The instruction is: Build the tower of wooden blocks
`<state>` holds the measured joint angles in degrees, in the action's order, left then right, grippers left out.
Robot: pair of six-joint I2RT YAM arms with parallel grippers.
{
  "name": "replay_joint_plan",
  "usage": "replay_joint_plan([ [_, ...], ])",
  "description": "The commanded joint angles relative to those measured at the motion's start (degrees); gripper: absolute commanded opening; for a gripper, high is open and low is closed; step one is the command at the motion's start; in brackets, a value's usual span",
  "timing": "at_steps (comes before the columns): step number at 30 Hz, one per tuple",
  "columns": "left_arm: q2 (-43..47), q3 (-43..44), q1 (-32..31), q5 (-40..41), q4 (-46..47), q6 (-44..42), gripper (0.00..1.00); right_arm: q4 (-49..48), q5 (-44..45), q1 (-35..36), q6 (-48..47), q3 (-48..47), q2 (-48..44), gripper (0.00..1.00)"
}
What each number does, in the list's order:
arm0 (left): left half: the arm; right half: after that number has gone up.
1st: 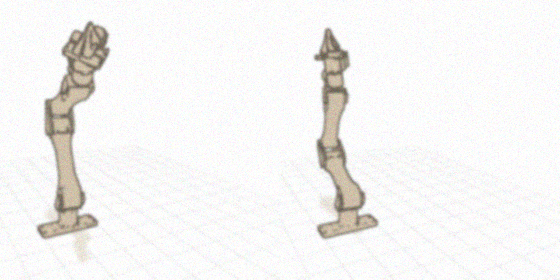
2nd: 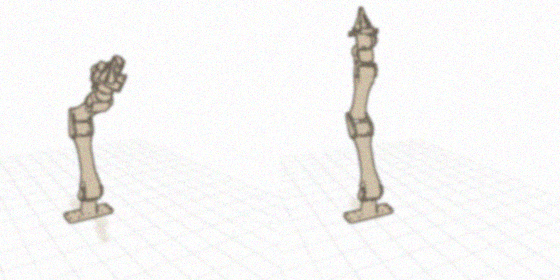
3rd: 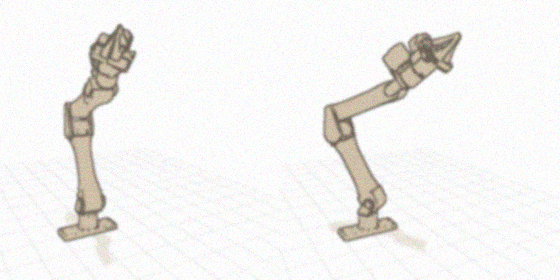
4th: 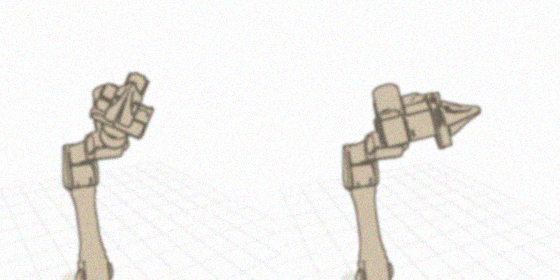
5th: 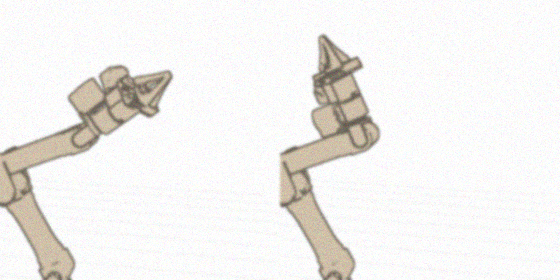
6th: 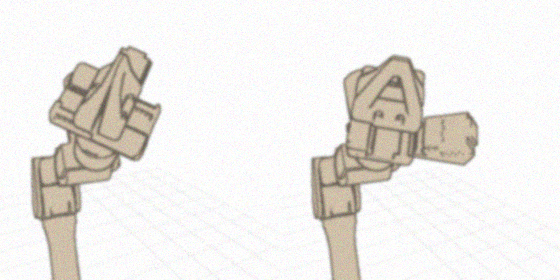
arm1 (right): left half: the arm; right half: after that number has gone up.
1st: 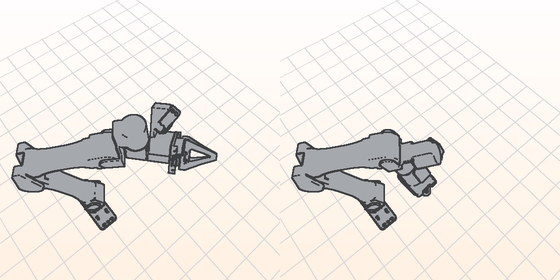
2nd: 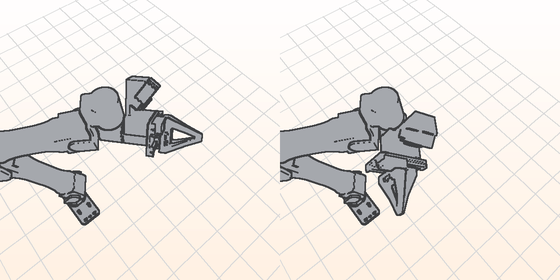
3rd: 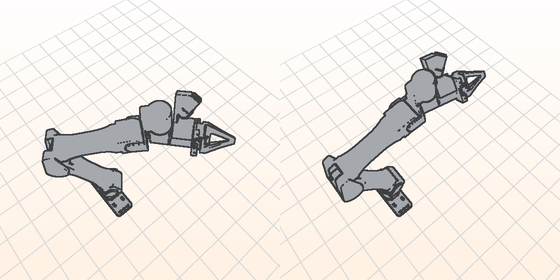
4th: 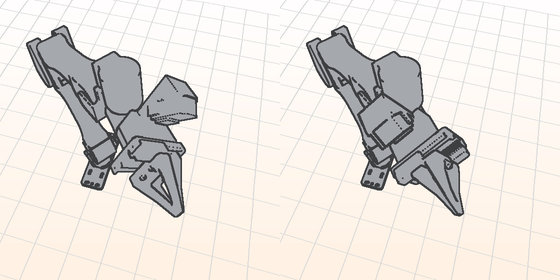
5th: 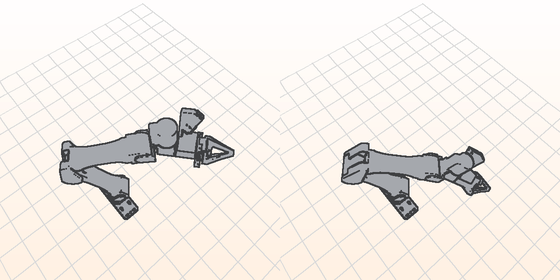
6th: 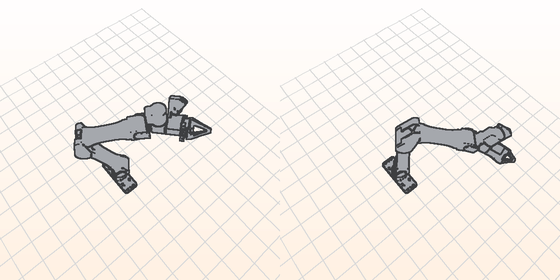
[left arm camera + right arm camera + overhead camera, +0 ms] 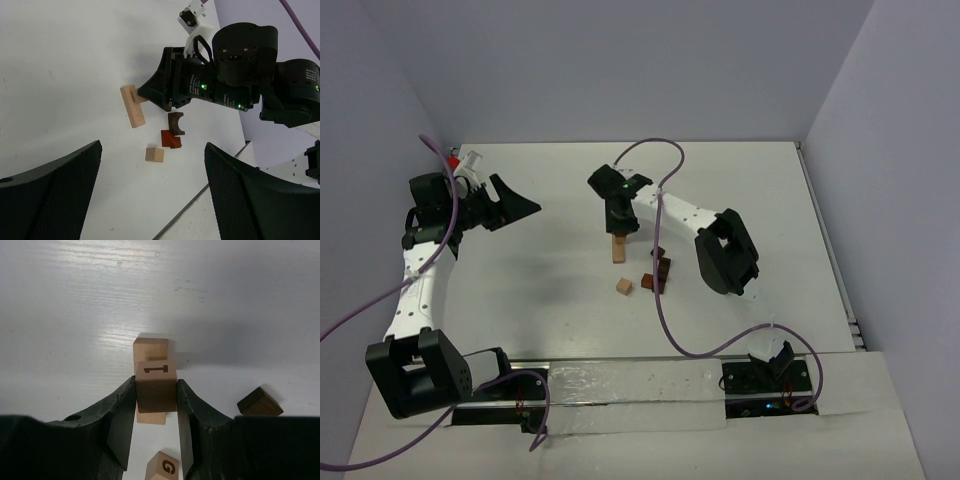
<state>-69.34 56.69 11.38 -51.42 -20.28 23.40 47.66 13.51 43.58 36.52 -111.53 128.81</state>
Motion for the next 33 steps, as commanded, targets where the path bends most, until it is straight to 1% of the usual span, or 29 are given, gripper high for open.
replay_joint_plan([
  [1, 0.2, 0.1, 0.6, -0.8, 2.0, 0.3, 0.89, 1.0, 3.9, 1.1, 1.9, -2.6, -0.7, 0.10],
  [10, 0.4, -0.6, 0.7, -0.6, 2.7, 0.6, 0.90, 1.4, 3.2, 1.2, 1.9, -3.9, 0.4, 0.11],
  [25, 0.4, -1.1, 0.7, -0.9, 3.1, 0.8, 0.89, 1.5, 2.7, 1.5, 1.9, -4.8, 2.0, 0.20],
  [29, 0.4, -1.1, 0.7, -0.9, 3.1, 0.8, 0.90, 1.6, 2.6, 1.6, 2.3, -4.9, 2.3, 0.25],
  [33, 0.3, -1.2, 0.8, -1.0, 3.2, 0.9, 0.90, 1.8, 2.7, 1.7, 2.3, -5.1, 2.5, 0.26],
])
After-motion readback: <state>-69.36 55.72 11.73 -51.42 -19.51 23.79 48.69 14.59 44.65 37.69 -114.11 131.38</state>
